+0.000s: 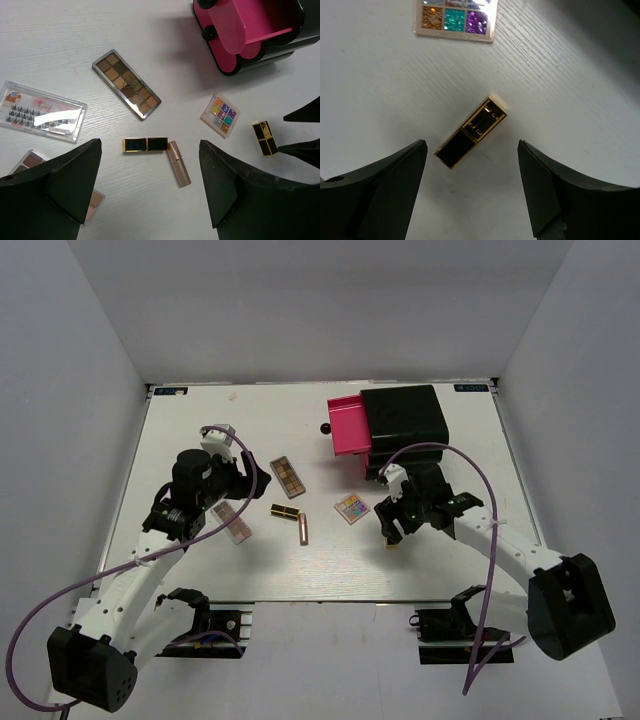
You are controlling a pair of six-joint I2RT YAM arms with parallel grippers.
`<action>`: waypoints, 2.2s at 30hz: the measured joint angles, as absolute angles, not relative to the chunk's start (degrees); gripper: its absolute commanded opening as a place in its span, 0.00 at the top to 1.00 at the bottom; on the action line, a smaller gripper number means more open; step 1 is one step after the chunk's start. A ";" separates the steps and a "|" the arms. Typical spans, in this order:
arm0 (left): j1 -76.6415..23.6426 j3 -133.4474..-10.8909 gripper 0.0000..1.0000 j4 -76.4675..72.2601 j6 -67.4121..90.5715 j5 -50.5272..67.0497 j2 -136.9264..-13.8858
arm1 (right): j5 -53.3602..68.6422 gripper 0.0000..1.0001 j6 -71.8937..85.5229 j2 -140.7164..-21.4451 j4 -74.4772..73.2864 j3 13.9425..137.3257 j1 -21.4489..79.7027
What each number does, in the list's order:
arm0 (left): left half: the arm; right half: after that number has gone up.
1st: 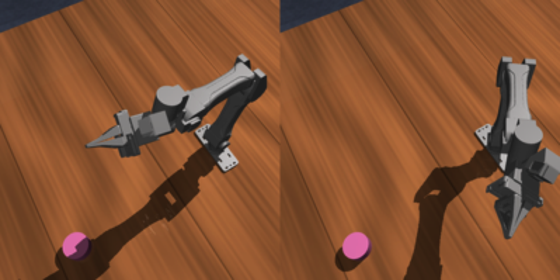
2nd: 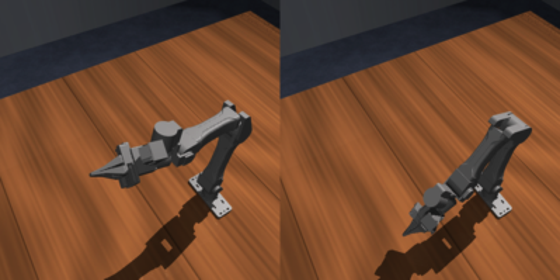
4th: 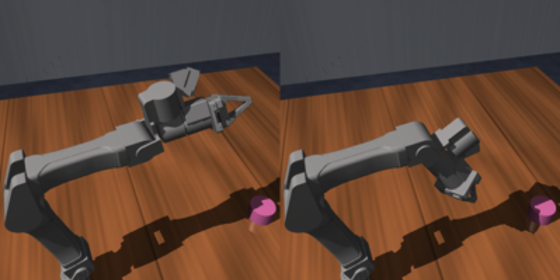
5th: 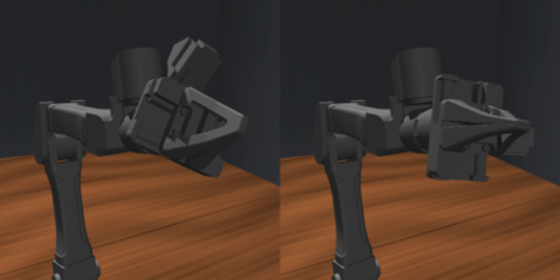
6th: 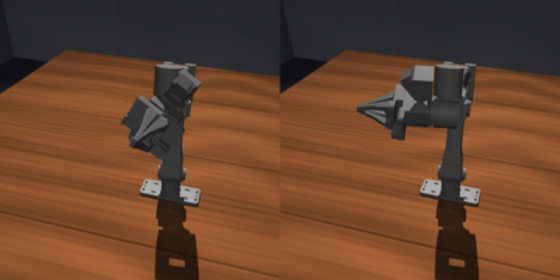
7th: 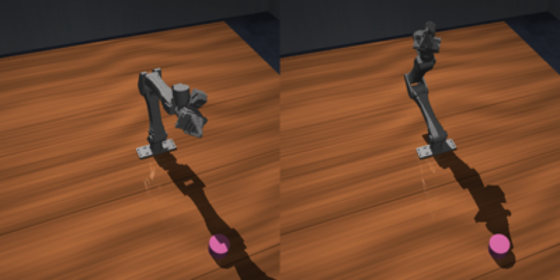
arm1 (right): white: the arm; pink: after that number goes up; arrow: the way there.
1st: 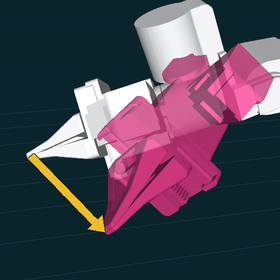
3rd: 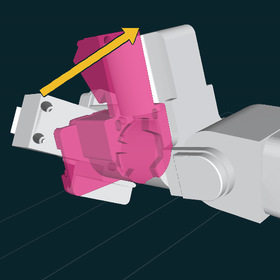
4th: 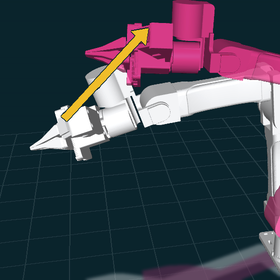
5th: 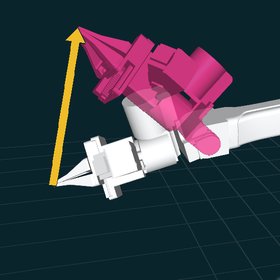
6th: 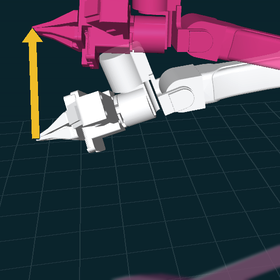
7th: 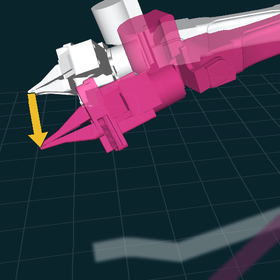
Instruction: Organize the makeup
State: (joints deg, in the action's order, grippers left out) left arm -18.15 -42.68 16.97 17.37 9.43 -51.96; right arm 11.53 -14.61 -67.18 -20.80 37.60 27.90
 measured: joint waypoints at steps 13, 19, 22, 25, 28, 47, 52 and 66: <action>-18.15 -42.68 0.12 17.61 17.26 9.45 -51.96 | 7.35 0.31 -10.37 -76.18 -19.49 37.78 28.42; -18.15 -42.68 0.12 17.63 17.17 9.50 -51.96 | 7.25 0.44 -10.02 -78.11 -19.46 38.50 28.86; -18.15 -42.68 0.11 17.63 17.17 9.54 -51.96 | 7.27 0.52 -10.11 -79.13 -19.42 38.81 29.12; -18.15 -42.68 0.11 17.63 17.17 9.63 -51.96 | 7.64 0.66 -10.92 -79.22 -19.49 38.81 29.39; -18.15 -42.68 0.12 17.61 17.17 9.65 -51.96 | 8.34 0.76 -12.38 -79.20 -19.53 38.83 29.54; -18.20 -40.91 0.15 15.84 18.02 13.08 -52.47 | 25.80 1.00 -21.80 -78.43 -32.99 74.22 29.71; -18.50 -40.62 0.19 15.25 22.46 12.23 -53.91 | 22.44 1.00 -16.36 -87.42 -30.35 88.92 29.91; -18.87 -40.62 0.20 18.70 40.47 10.00 -57.54 | 1.72 1.00 -10.61 -115.31 -27.03 112.07 31.22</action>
State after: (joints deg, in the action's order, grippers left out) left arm -18.87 -40.62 18.70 40.47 10.00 -57.54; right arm 1.72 -10.61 -115.31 -27.03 112.07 31.22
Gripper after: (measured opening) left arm 0.803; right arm 0.338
